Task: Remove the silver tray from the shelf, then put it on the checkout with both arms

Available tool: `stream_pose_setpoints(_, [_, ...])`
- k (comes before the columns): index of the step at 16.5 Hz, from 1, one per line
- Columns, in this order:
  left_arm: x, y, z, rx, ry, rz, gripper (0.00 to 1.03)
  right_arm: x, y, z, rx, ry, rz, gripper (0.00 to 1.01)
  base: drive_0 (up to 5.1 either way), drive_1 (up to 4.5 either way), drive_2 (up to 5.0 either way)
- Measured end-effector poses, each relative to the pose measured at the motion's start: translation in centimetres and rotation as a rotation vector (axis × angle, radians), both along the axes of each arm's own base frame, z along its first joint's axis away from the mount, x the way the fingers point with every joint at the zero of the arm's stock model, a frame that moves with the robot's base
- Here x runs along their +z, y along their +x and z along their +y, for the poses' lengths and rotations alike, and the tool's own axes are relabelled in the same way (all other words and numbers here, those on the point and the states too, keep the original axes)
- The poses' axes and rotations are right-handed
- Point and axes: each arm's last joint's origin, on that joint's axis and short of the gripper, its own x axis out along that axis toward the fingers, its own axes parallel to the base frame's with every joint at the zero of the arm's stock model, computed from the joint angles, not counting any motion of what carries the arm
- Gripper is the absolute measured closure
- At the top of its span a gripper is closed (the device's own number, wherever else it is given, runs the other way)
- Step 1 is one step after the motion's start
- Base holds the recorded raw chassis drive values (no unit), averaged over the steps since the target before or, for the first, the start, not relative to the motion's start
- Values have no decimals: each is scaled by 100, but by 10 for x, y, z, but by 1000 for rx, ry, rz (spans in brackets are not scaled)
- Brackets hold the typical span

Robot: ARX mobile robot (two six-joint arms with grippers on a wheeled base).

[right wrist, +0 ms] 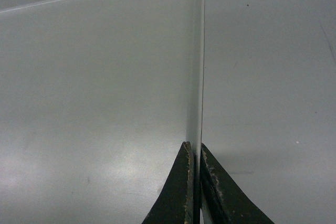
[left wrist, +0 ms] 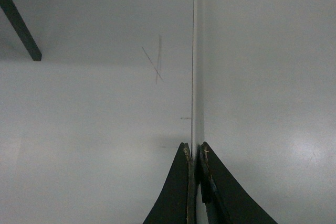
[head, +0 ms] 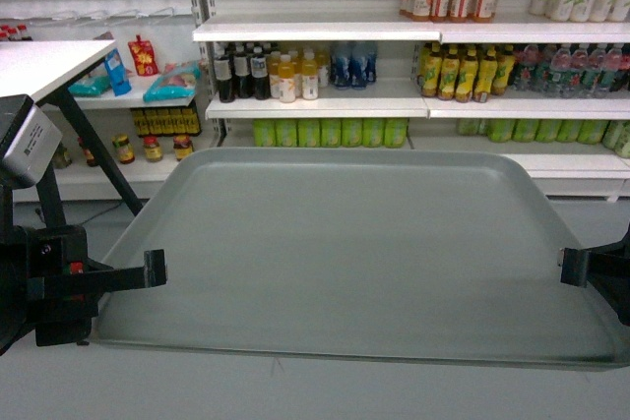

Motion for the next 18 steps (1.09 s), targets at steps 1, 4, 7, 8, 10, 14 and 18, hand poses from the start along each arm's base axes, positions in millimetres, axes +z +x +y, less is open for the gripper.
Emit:
stream_pose_setpoints(1, [0, 0, 0, 0, 0, -1, 100, 0, 0, 0, 0, -1, 3, 98, -469, 276, 276])
stream_pose_setpoints(4, [0, 0, 0, 1, 1, -1, 100, 0, 0, 0, -2, -1, 0, 98, -496, 249, 249])
stream_pose_setpoints(7, [0, 0, 0, 2, 1, -2, 100, 0, 0, 0, -2, -1, 0, 98, -500, 246, 246])
stream_pose_setpoints(8, [0, 0, 0, 1, -1, -3, 100, 0, 0, 0, -1, -1, 0, 98, -493, 252, 252])
stream_pose_setpoints(10, [0, 0, 0, 3, 3, 2, 100, 0, 0, 0, -1, -1, 1, 98, -499, 246, 246])
stream_pose_setpoints(14, [0, 0, 0, 3, 2, 0, 100, 0, 0, 0, -1, -1, -1, 98, -503, 243, 243])
stream_pose_setpoints(18, [0, 0, 0, 3, 3, 2, 100, 0, 0, 0, 0, 0, 3, 98, -499, 242, 242])
